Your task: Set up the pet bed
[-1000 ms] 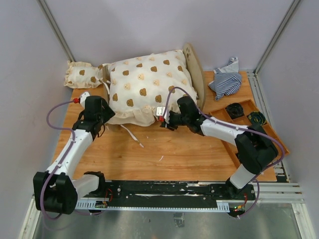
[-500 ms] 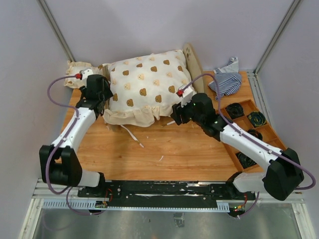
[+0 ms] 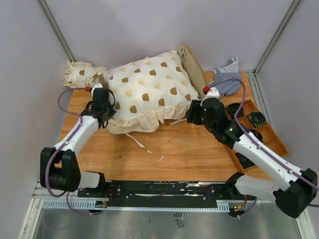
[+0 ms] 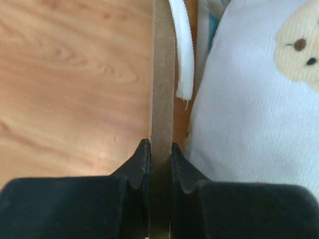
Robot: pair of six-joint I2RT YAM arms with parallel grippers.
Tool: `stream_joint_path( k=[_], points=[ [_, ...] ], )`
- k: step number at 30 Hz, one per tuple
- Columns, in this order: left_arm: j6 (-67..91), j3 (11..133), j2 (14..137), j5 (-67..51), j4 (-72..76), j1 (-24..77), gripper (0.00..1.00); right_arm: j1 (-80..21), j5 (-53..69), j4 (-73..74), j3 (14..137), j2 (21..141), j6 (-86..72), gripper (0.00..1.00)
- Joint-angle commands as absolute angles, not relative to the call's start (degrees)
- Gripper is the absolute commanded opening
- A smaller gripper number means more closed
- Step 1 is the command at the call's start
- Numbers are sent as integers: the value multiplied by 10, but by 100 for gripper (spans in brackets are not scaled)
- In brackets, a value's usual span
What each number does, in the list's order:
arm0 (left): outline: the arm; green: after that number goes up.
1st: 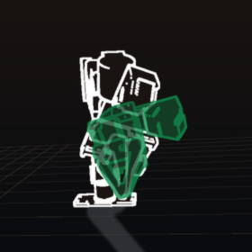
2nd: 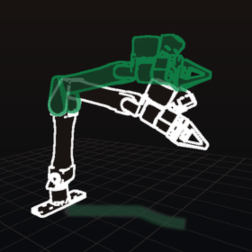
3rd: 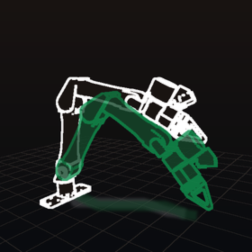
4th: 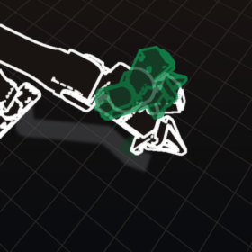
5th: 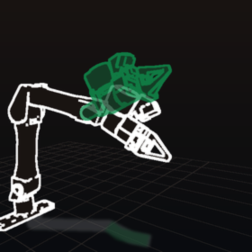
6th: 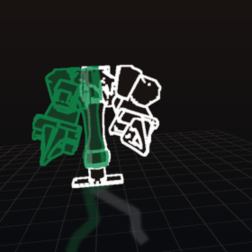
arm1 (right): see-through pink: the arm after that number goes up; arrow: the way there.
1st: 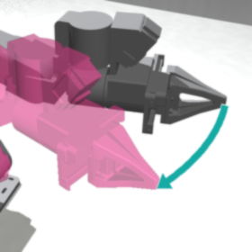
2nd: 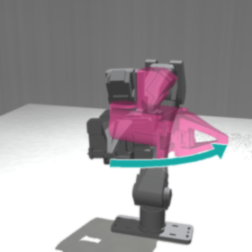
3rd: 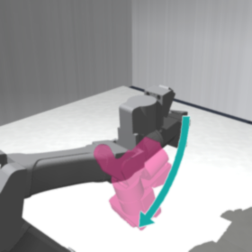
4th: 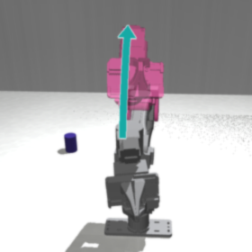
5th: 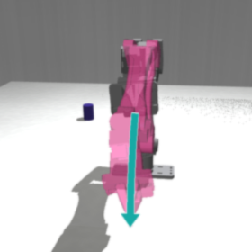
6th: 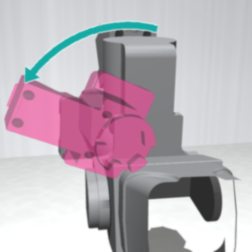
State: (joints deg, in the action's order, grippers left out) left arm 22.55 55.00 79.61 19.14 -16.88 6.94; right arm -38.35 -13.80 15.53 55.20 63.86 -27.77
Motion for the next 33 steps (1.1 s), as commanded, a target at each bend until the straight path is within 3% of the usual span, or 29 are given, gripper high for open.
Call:
stream_joint_path(
  k=[1, 13, 21, 25, 29, 33],
  points=[
    [363, 469, 679, 217, -193, 54, 0, -382, -182, 138, 497, 606, -380, 55],
    [640, 377, 483, 305, -350, 68, 0, -356, -130, -18, 483, 785, -331, 38],
    [735, 395, 501, 271, -331, 96, 2, -232, -79, -57, 624, 981, -203, 22],
    [779, 411, 529, 271, -294, 154, 30, -220, -68, -44, 713, 1034, -137, 24],
    [816, 454, 575, 271, -302, 211, 43, -222, -55, 72, 756, 1008, -141, 37],
    [853, 491, 583, 260, -367, 225, 58, -256, -31, 111, 711, 919, -166, 45]
  ],
)
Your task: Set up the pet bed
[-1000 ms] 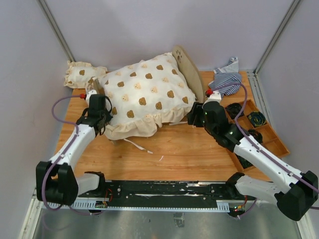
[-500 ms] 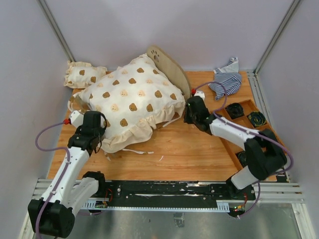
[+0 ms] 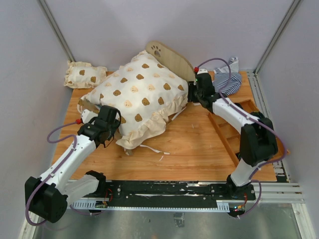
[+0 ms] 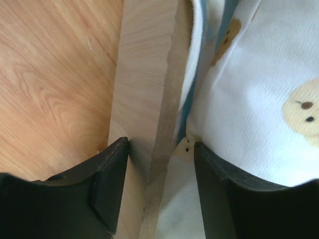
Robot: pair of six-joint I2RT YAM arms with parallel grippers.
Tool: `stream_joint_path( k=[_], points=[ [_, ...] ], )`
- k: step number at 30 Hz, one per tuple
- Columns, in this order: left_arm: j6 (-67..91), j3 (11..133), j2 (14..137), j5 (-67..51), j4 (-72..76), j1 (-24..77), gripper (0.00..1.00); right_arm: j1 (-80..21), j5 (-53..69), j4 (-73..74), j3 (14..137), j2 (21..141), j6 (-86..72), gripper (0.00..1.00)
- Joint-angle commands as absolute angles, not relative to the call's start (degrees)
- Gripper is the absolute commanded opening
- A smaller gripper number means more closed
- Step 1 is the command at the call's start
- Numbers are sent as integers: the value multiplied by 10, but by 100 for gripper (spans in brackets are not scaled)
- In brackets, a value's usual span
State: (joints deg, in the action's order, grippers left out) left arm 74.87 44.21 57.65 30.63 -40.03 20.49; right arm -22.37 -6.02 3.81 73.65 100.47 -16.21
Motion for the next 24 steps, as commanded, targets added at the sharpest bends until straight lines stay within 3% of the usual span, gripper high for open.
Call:
stream_joint_path(
  k=[1, 5, 8, 11, 17, 24],
  points=[
    [838, 499, 580, 266, -375, 226, 62, -273, -22, 107, 694, 894, -172, 46],
    [744, 518, 560, 349, -393, 225, 78, -363, 10, 64, 632, 802, -206, 48],
    [681, 534, 563, 430, -416, 224, 79, -461, -2, 3, 594, 751, -212, 51],
    [622, 545, 566, 432, -416, 196, 78, -560, -33, -46, 590, 744, -214, 53],
    [533, 539, 570, 338, -386, 87, 72, -711, -152, -74, 651, 826, -222, 59],
    [522, 500, 568, 307, -373, 69, 72, -747, -193, -11, 752, 957, -221, 61]
  ],
)
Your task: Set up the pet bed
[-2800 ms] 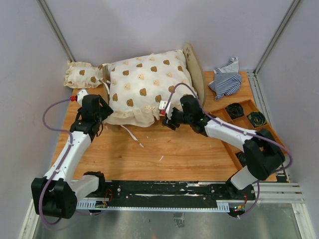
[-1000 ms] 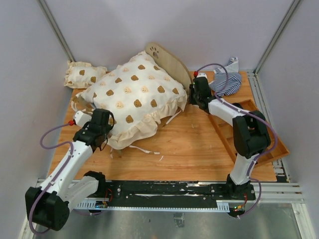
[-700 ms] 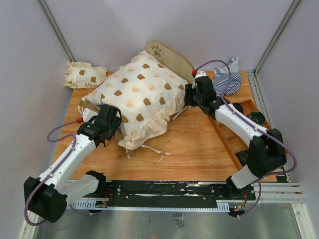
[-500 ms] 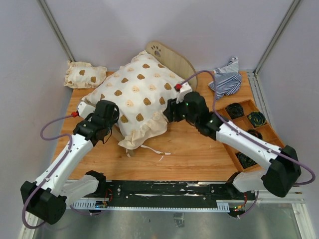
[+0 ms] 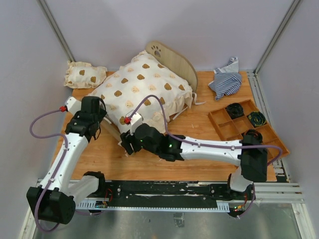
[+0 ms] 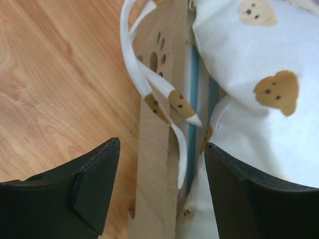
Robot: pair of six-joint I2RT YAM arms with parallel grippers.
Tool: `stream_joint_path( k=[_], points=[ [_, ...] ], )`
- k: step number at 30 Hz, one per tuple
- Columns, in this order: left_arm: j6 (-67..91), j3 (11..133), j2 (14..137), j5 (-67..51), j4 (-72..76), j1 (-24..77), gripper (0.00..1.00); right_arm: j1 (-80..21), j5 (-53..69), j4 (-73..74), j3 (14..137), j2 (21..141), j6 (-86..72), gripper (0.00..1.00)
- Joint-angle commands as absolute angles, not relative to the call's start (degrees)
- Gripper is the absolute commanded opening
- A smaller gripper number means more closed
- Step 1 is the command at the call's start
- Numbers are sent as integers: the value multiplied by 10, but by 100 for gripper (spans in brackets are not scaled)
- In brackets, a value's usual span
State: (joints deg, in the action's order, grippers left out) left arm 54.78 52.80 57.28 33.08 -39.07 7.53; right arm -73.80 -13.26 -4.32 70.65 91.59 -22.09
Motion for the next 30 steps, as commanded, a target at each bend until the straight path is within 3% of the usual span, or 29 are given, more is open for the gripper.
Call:
stream_joint_path(
  k=[1, 2, 5, 8, 10, 12, 17, 21, 27, 30],
  points=[
    [524, 492, 565, 300, -367, 69, 72, -746, -199, -2, 764, 973, -213, 61],
    [525, 483, 563, 290, -362, 68, 73, -746, -206, 3, 768, 980, -210, 61],
    [534, 460, 555, 254, -349, 68, 69, -746, -228, 22, 766, 985, -194, 45],
    [545, 447, 547, 230, -347, 67, 57, -746, -237, 50, 755, 980, -177, 19],
    [547, 449, 540, 217, -356, 68, 42, -746, -245, 64, 730, 966, -171, 4],
    [550, 451, 529, 209, -364, 68, 24, -746, -261, 71, 688, 940, -171, 0],
    [583, 443, 501, 152, -363, 68, 1, -744, -289, 40, 597, 883, -145, 0],
    [632, 425, 492, 125, -360, 83, 0, -742, -268, 21, 560, 835, -147, 2],
    [760, 408, 472, 139, -359, 146, 0, -746, -170, -44, 515, 738, -164, 49],
    [813, 412, 490, 156, -359, 192, 0, -746, -162, -84, 497, 725, -154, 57]
  ],
)
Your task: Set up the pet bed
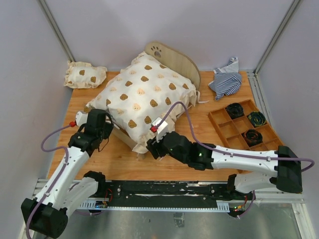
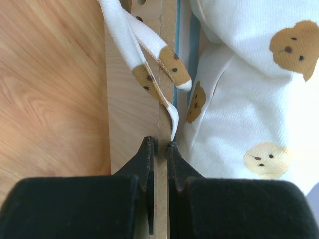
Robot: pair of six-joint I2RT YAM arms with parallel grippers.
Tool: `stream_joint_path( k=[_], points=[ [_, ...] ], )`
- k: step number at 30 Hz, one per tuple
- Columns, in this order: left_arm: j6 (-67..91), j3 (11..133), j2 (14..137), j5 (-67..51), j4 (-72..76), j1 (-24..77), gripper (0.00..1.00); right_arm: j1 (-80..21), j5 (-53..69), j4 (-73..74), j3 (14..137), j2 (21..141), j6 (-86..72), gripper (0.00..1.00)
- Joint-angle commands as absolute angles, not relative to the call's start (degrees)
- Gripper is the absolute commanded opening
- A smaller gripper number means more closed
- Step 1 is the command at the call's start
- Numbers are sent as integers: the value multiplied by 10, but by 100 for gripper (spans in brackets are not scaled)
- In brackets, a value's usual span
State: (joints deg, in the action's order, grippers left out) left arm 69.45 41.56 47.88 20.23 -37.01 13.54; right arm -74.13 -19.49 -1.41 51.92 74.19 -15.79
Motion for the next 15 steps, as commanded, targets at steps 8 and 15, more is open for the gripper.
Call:
stream_joint_path(
  k=[8, 15],
  points=[
    [926, 411, 519, 197, -360, 295, 0, -746, -232, -21, 555, 766, -204, 63],
    [956, 418, 544, 229, -372, 334, 0, -745, -371, 74, 553, 759, -217, 55]
  ],
)
